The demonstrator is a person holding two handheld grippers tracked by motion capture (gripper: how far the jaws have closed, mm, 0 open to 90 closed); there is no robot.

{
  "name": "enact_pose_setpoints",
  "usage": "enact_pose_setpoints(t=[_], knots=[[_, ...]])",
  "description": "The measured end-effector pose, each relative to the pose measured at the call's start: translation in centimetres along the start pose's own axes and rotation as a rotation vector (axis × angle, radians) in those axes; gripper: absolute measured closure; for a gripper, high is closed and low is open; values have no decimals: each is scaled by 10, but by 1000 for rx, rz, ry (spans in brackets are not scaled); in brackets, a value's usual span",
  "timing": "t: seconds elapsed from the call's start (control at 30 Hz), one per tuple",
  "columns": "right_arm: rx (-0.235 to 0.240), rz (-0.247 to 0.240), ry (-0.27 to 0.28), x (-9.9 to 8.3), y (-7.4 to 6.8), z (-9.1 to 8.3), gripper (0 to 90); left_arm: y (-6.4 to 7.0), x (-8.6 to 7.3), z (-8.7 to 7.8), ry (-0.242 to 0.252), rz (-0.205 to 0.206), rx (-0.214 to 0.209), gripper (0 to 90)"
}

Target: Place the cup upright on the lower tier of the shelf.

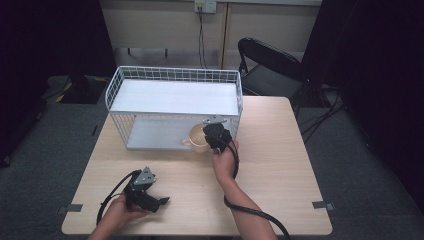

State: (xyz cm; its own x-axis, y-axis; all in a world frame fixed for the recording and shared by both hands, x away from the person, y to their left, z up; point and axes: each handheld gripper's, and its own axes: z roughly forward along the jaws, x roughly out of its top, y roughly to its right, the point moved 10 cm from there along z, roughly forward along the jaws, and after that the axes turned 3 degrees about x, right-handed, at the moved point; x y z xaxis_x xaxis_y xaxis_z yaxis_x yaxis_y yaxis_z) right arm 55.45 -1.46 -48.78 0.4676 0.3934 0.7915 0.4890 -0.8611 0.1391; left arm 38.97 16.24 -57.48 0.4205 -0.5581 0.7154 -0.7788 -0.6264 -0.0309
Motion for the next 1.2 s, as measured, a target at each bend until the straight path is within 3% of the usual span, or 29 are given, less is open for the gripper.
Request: enact_pose_setpoints(t=[0.33, 0.47, 0.8, 0.9, 1.2], knots=[[-29, 15, 37, 9, 4, -3, 674, 0, 0, 0, 0, 0, 0, 0], [-16, 27, 49, 11, 4, -6, 613, 0, 0, 0, 0, 0, 0, 0], [75, 107, 67, 11, 1, -19, 313, 0, 0, 0, 0, 0, 0, 0], [116, 154, 77, 12, -2, -25, 253, 0, 0, 0, 0, 0, 0, 0], [183, 173, 76, 7, -7, -37, 163, 0, 0, 0, 0, 0, 0, 0]])
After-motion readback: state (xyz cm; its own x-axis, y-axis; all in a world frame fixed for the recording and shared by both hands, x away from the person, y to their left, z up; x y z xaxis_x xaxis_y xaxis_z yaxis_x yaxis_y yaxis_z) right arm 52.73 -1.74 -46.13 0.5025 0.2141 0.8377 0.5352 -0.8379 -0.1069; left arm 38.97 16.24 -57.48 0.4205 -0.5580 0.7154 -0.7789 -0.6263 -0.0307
